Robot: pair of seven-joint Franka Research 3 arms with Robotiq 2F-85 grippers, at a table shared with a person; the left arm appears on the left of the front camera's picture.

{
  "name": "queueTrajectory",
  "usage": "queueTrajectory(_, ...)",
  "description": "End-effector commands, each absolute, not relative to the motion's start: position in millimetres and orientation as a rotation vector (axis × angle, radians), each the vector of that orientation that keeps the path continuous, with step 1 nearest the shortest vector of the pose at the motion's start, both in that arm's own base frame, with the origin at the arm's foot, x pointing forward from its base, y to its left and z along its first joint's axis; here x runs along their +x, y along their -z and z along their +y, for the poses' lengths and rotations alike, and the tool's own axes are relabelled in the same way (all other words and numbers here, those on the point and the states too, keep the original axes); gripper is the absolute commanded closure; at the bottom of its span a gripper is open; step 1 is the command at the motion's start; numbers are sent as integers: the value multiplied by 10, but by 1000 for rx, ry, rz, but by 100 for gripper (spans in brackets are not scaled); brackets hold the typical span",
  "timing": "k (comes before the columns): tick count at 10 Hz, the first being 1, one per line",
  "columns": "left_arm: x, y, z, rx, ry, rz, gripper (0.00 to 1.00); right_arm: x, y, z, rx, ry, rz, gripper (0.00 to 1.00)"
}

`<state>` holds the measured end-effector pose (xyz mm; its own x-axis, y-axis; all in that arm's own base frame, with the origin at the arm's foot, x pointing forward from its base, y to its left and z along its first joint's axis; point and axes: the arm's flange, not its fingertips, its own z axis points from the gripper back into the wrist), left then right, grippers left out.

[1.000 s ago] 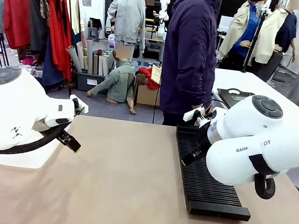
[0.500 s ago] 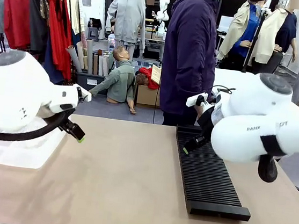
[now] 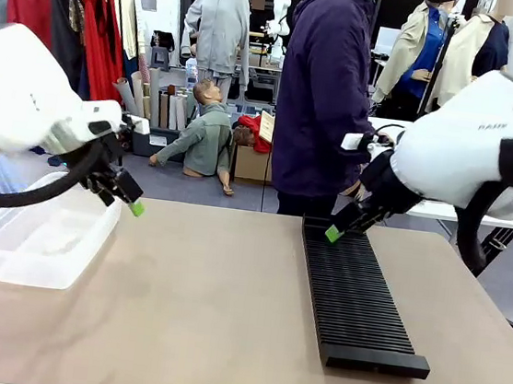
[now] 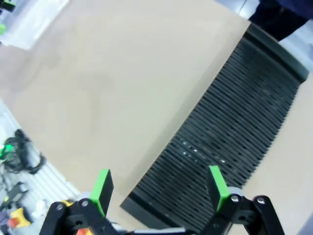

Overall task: Sort PCBs into racks and boxes based on the side picked up.
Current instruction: Pick up the Blank PCB handed by the Human.

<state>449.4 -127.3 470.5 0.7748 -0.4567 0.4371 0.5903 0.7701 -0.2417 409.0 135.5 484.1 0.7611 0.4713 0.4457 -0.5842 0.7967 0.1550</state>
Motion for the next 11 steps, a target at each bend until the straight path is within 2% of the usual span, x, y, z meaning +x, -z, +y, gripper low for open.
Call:
queueTrajectory(1,4555,-4755,-994,-533,595,-340,0,4167,-4934,1137,446,-577,-381,0)
queueTrajectory(4,4595,-4815,-750,-766,568,-340,0,4208,-5038,764,733,-500,-368,0)
queueTrajectory(6,4629,-4841,-488,-937,524,-397,0,4201,-5073,487,898,-478,-413,0)
queueTrajectory(11,4599,-4811,78,-1156,353,-437,0,4116,-5153,-126,1168,-457,-517,0)
